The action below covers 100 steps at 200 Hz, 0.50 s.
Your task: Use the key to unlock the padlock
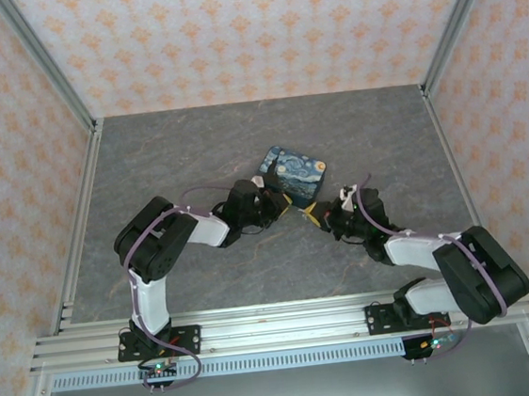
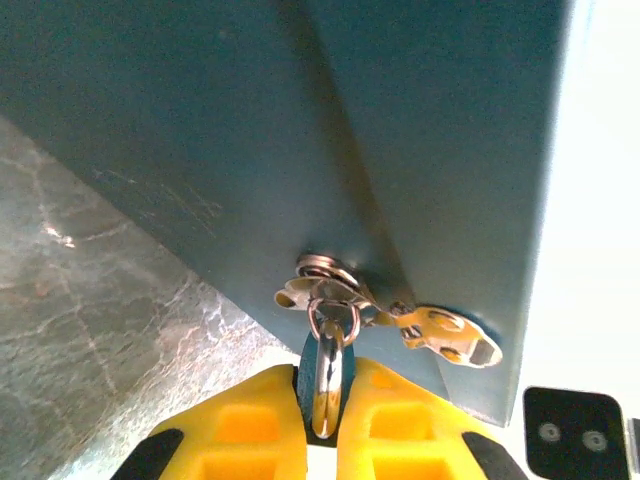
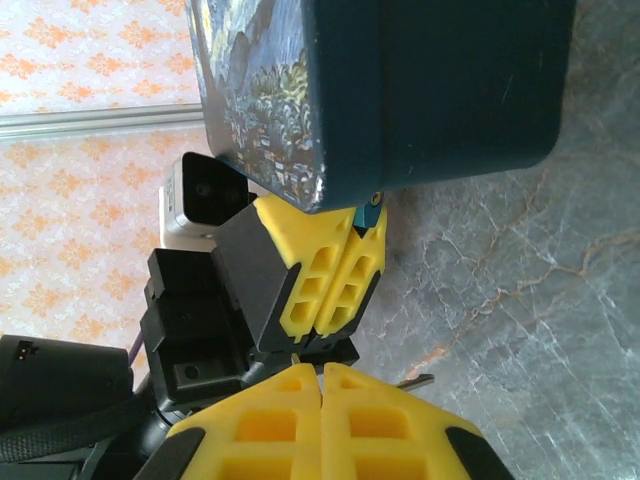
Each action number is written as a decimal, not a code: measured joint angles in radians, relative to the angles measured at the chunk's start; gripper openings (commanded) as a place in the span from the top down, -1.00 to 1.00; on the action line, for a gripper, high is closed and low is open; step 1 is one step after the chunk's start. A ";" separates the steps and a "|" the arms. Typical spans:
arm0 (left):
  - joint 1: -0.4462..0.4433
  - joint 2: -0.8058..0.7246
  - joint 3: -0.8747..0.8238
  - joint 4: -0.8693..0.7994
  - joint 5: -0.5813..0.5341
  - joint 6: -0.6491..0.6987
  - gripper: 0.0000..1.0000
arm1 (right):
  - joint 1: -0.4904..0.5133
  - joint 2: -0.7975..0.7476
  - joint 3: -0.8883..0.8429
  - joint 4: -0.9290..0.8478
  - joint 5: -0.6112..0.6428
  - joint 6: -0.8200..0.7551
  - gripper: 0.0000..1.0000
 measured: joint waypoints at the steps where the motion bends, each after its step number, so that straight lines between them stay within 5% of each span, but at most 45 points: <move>1: 0.000 0.000 0.000 0.000 0.001 -0.001 1.00 | 0.001 0.000 0.000 0.000 0.002 0.000 1.00; 100: 0.006 -0.090 -0.040 0.026 0.047 -0.078 1.00 | 0.016 -0.010 -0.034 0.033 0.121 0.072 1.00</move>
